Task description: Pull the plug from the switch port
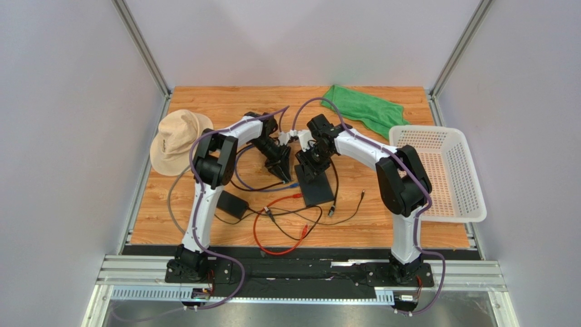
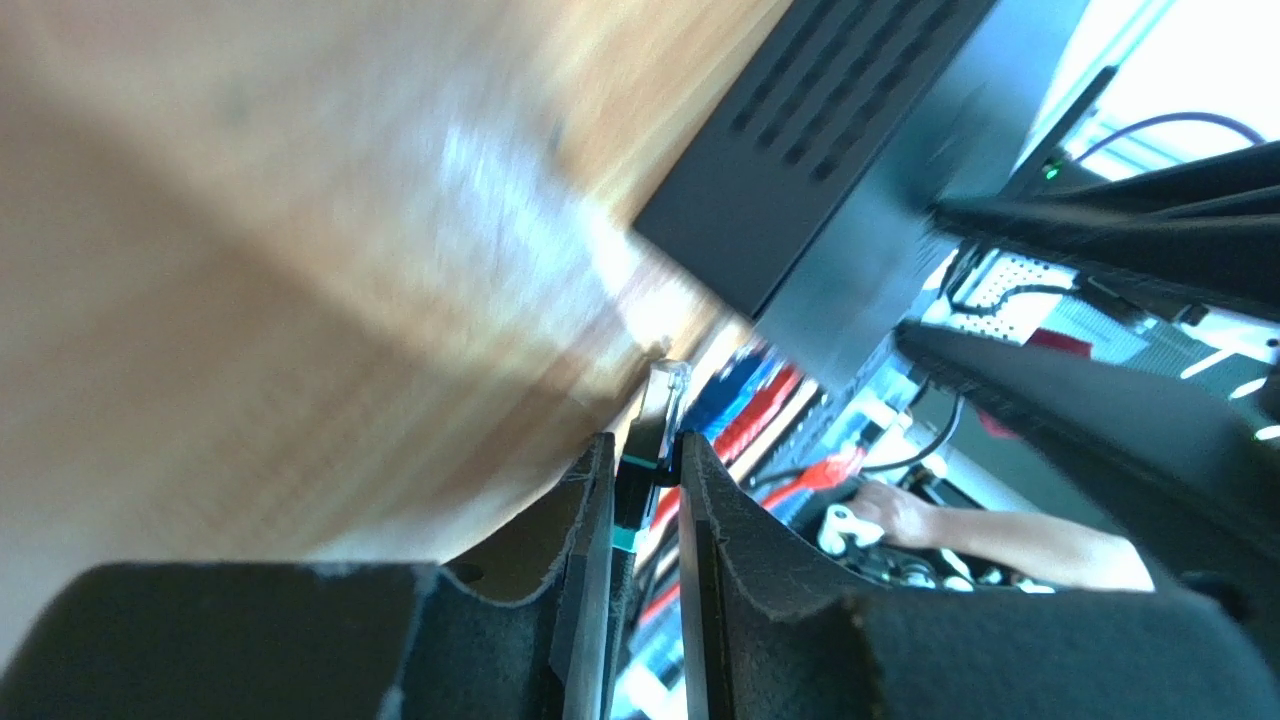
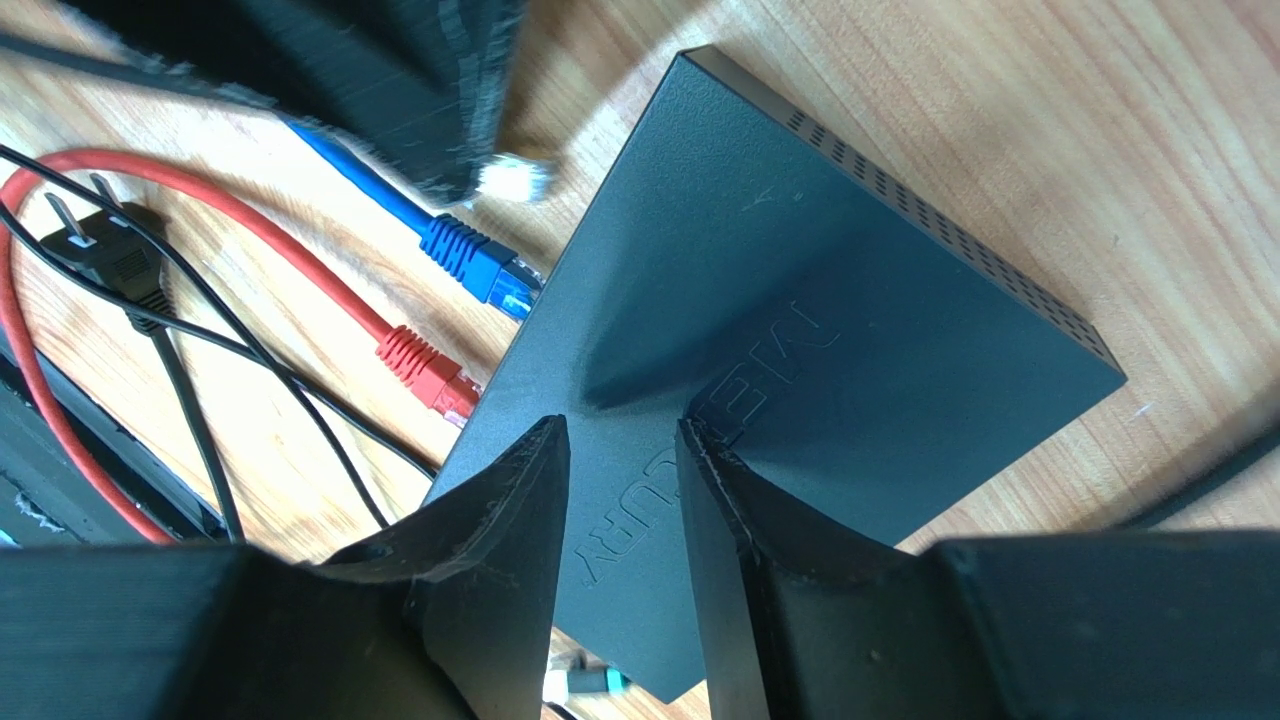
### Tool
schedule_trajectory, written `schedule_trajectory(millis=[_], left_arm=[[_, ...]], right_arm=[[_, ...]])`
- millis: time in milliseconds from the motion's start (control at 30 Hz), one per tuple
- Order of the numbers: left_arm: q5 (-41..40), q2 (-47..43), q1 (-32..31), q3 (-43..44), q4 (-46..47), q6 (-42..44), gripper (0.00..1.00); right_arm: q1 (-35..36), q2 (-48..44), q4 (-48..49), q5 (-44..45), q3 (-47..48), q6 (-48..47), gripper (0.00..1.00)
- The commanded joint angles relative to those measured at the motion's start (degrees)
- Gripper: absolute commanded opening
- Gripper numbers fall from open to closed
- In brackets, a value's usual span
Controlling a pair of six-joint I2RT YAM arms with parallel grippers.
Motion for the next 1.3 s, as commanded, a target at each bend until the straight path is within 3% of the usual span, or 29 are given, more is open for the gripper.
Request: schedule_trajectory(millis=[0,300,533,700,833,1033,1267], left_arm=[[-14.23,-0.71,-0.55,-2.92,-2.72,1.1,0.0],[-9.76,-0.09,-0.2,0.59,-4.72,2.59,0.0],[-7.99,-1.4,4.36,14.12,-14.92,13.92,0.0],[-10.62,-4.83,8.15,23.33,-20.19,20.5,0.0],[-21.06,-8.95,10.87,29.15,-23.45,26.31,0.0],[-33.28,-16.42,15.7,26.09,-23.72,34.4,0.0],[-37.62,-21.09,21.86,15.2,-24.16,36.51,0.0]], right_arm=[[1.19,3.14,-0.64,4.05,-3.47,-0.87,0.41],[1.46,2.62,-0.55,4.76,-3.91,-1.31,0.4],[1.46,2.09,-0.2,5.98,-3.91,-2.02,0.4],[1.46,2.17,-0.11,6.86,-3.04,-2.37,0.4],[1.46,2.79,-0.2,7.04,-1.37,-2.54,0.4],[1.55,3.41,-0.11,7.13,-0.31,-2.72,0.4],[2.25,3.32,-0.29,7.13,-1.01,-3.16,0.4]])
